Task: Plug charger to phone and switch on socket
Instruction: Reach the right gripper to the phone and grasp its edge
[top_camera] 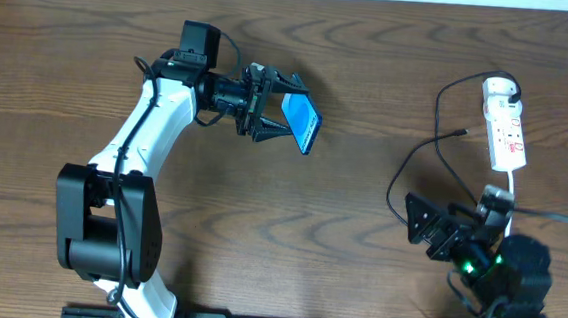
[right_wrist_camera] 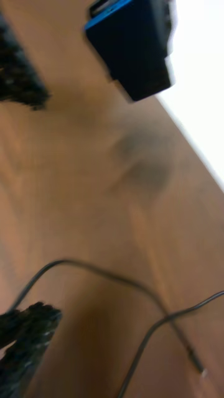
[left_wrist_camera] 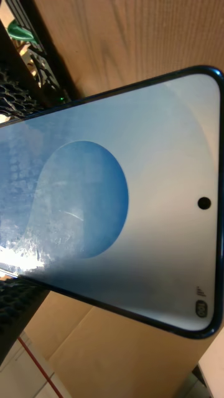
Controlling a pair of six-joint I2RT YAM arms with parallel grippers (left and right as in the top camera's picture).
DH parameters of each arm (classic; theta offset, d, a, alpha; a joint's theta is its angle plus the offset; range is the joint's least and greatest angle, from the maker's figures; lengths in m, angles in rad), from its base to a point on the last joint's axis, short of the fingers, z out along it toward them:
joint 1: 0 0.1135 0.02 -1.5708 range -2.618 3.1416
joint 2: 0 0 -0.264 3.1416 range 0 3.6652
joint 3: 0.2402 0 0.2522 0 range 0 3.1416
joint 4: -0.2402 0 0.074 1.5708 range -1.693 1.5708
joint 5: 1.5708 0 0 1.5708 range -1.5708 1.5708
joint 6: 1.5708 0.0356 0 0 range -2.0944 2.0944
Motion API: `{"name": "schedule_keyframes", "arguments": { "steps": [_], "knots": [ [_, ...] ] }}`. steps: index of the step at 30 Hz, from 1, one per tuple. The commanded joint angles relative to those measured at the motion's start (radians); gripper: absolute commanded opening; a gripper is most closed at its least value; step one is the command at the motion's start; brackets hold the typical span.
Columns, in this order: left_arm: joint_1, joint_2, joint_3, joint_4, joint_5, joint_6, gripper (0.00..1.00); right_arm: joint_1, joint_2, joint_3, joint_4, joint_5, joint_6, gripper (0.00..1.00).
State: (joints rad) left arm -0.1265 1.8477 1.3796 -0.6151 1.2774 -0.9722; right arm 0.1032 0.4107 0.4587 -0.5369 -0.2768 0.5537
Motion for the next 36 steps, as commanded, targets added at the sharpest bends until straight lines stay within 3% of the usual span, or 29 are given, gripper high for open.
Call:
{"name": "schedule_keyframes", "arguments": {
  "steps": [1,7,14,18,29,36],
  "knots": [
    [-0.001,-0.034,0.006,0.004,0.047,0.002,0.65,0.008,0.129,0.161,-0.112,0.035,-0.062,0.99],
    [-0.001,-0.034,0.006,0.004,0.047,0.003,0.65,0.018,0.315,0.362,-0.253,-0.131,-0.061,0.99],
    [-0.001,-0.034,0.006,0.005,0.047,0.003,0.65,0.024,0.408,0.366,-0.051,-0.226,-0.056,0.99],
    [-0.001,-0.034,0.006,0.005,0.047,0.003,0.65,0.090,0.435,0.366,0.046,-0.241,-0.100,0.86],
    [-0.001,-0.034,0.006,0.004,0.013,0.002,0.65,0.586,0.484,0.366,0.129,0.350,-0.053,0.92],
    [-0.001,-0.034,0.006,0.004,0.013,0.003,0.65,0.705,0.703,0.366,0.360,0.531,0.020,0.88]
  ]
}}
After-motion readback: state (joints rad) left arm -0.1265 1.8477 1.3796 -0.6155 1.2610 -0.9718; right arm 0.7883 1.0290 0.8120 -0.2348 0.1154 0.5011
